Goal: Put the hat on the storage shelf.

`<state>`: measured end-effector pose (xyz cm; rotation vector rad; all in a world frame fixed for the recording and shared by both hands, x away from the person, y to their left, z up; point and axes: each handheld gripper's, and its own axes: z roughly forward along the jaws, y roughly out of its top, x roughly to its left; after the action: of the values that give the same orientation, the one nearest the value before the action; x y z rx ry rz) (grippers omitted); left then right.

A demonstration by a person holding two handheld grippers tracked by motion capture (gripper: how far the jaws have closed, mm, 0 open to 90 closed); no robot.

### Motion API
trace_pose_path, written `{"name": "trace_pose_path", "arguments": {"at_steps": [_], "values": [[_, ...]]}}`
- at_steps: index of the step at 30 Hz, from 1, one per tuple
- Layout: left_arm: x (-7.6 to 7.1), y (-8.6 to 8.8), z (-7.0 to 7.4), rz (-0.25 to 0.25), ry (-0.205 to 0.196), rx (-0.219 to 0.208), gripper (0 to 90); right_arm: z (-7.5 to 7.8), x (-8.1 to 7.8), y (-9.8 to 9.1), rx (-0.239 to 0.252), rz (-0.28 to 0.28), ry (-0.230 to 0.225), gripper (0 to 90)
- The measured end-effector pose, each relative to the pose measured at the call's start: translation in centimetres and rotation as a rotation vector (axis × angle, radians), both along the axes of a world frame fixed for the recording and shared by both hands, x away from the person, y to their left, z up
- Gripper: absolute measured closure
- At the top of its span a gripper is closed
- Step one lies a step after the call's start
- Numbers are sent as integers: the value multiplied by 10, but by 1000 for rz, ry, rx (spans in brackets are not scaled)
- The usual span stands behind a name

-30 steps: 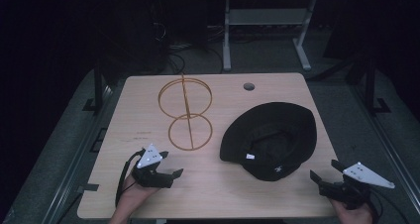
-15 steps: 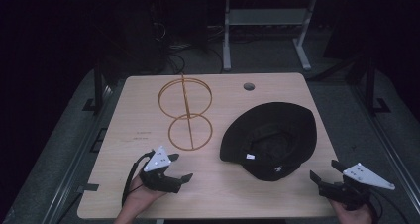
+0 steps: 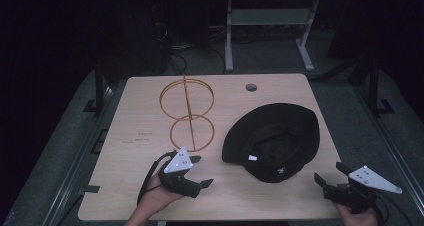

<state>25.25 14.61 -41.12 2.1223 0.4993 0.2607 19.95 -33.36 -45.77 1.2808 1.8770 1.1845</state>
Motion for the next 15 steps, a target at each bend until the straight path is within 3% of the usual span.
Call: {"name": "trace_pose_path", "arguments": {"at_steps": [7,15], "values": [[0,-25,14,-71,-16,-6,208,0,0,1,1,11,2,140],[6,-53,25,-133,-31,27,223,0,0,2,4,24,4,140]]}}
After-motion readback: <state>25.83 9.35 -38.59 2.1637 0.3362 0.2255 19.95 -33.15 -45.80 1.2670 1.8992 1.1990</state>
